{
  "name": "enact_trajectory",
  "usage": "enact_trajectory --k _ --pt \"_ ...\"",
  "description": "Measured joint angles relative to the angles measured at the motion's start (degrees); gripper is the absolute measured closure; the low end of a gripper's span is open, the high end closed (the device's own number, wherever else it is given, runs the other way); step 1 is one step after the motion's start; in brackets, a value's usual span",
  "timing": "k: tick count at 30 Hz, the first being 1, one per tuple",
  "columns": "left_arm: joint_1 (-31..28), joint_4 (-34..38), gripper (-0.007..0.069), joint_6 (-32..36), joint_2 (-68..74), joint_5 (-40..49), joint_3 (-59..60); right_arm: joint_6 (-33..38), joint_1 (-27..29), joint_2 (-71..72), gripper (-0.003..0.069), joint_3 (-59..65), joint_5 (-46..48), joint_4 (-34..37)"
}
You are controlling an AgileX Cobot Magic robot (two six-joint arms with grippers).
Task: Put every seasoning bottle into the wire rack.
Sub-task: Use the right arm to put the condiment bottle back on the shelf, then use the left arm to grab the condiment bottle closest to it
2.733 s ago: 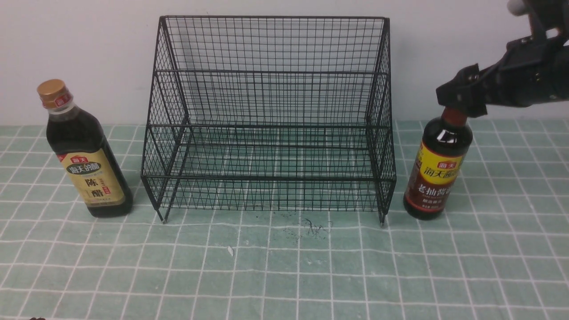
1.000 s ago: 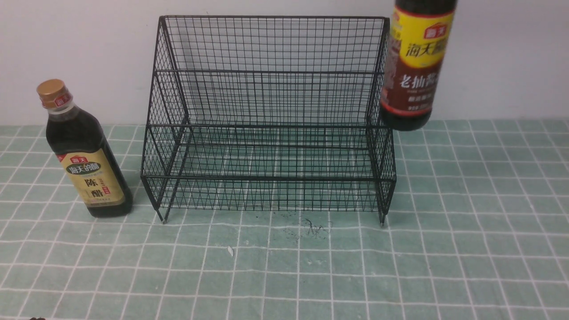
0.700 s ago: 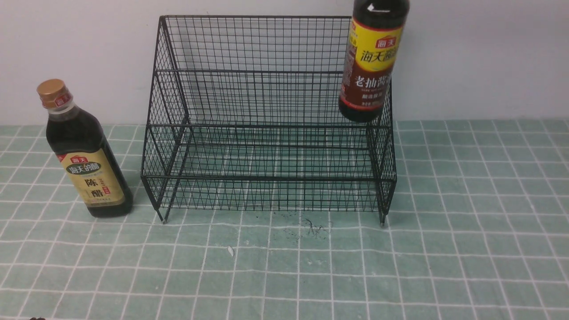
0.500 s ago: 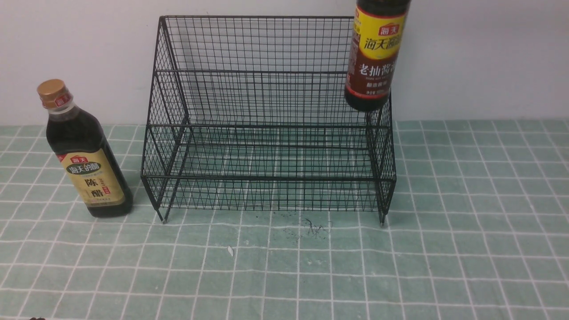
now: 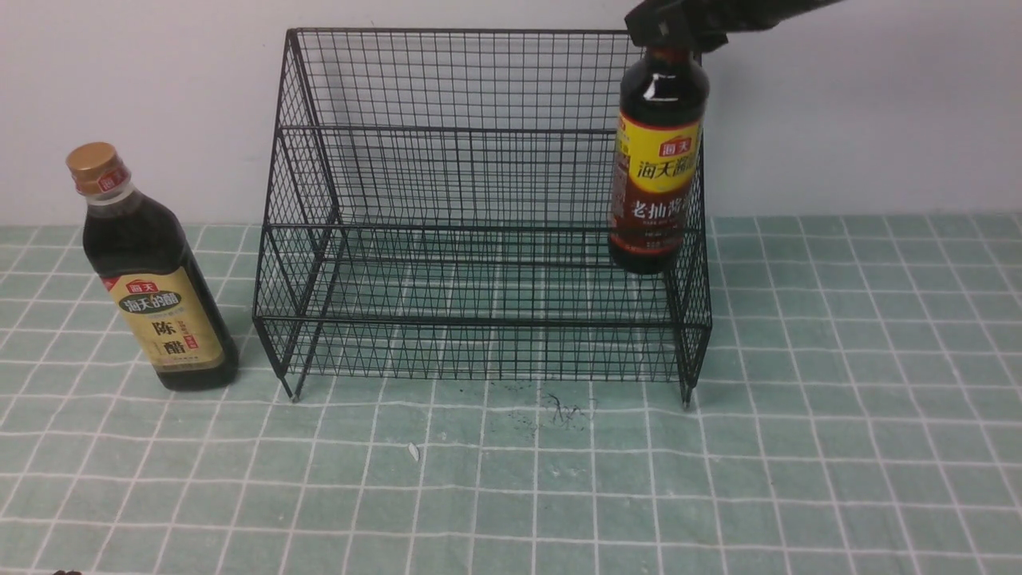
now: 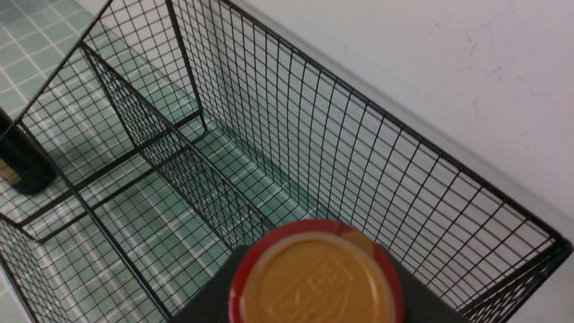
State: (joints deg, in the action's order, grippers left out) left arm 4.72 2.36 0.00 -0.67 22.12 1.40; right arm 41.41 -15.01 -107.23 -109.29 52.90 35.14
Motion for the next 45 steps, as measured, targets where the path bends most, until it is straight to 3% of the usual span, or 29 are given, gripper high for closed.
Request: enact_trajectory --k 15,19,23,29,33,36,37,38,41,45 --pt "0.0 0.0 0.0638 0.0 0.0 0.0 0.0 -1.86 0.0 -4.5 0.0375 -0.07 2.84 -1.71" --pt "0.0 0.0 0.0638 0.0 0.0 0.0 0.0 -4.58 0.0 -3.67 0.0281 -0.49 3.0 -1.69" --pt "0.0 0.0 0.0638 0.0 0.0 0.0 0.0 -8.68 0.0 0.21 0.0206 -0.56 4.45 -6.61" --pt "0.0 0.0 0.0638 0.0 0.0 0.0 0.0 -18.42 0.0 9.11 0.0184 -0.63 10.04 -16.55" --pt "0.0 0.0 0.0638 0.0 0.0 0.0 0.0 -27.12 0.0 16.67 0.027 -0.65 15.43 -22.52" --pt "0.0 0.0 0.0638 0.0 0.0 0.0 0.0 -33.65 0.0 22.56 0.0449 -0.65 18.54 -26.1" --pt "0.0 0.0 0.0638 0.0 0.0 0.0 0.0 -34.03 0.0 23.38 0.0463 -0.7 18.87 -26.3" --pt "0.0 0.0 0.0638 0.0 0.0 0.0 0.0 -36.63 0.0 26.1 0.0569 -0.76 19.75 -27.7" --pt "0.0 0.0 0.0638 0.0 0.0 0.0 0.0 -39.58 0.0 31.36 0.065 -0.05 20.08 -28.47" --pt "0.0 0.0 0.0638 0.0 0.0 0.0 0.0 -41.42 0.0 40.31 0.067 7.79 16.78 -28.24"
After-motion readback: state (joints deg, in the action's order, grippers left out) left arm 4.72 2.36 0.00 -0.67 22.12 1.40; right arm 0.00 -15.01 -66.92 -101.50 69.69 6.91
